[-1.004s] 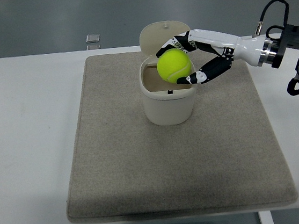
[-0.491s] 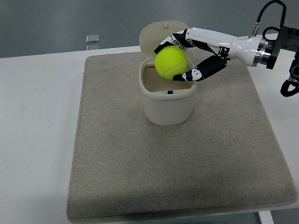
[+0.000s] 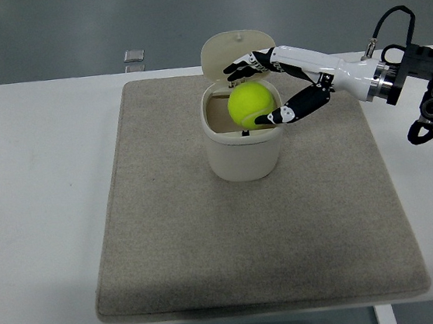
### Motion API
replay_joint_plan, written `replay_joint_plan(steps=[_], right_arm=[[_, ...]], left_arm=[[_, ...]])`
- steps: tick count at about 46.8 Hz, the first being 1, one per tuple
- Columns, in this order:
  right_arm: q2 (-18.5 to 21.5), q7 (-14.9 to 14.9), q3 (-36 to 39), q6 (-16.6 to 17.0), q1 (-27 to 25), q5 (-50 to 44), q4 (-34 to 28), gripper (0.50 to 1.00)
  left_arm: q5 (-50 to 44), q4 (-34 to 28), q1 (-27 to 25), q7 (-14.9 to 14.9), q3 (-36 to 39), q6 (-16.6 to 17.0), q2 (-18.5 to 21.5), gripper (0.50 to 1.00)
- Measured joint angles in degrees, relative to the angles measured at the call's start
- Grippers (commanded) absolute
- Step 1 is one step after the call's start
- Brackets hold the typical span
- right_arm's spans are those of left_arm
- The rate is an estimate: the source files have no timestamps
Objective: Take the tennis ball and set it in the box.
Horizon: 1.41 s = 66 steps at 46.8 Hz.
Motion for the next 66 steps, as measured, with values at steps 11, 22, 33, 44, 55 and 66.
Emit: replay_joint_plan(steps=[11, 22, 33, 44, 55, 66], right_arm=[[-1.65, 0.05, 0.79, 0.59, -0.08, 1.12, 0.91, 0.885], [-5.68, -0.22, 2.80, 14.79, 0.39, 11.41, 1.03, 0.885], [-8.62, -0.27, 2.40, 16.66, 0.06, 15.64, -0.83, 0.885], [-8.20, -0.37, 1.77, 16.66, -0.93, 26.64, -7.83, 0.885], [-7.48, -3.10, 1.76, 16.66, -2.38, 32.27, -12.76, 0.885], [-5.60, -5.69, 1.76, 15.93, -4.13, 36.94, -15.58, 0.883]], left_arm=[[0.00, 0.00, 0.01, 0.00, 0.00, 0.00, 0.00, 0.992], [-0.01, 0.00, -0.01, -0.01, 0.00, 0.00, 0.00, 0.992], [0.00, 0.00, 0.01, 0.00, -0.01, 0.00, 0.00, 0.992], [0.00, 0.00, -0.01, 0.00, -0.01, 0.00, 0.00, 0.992], [0.00, 0.00, 0.02, 0.00, -0.03, 0.00, 0.00, 0.992], [0.00, 0.00, -0.01, 0.00, -0.02, 0.00, 0.00, 0.992]])
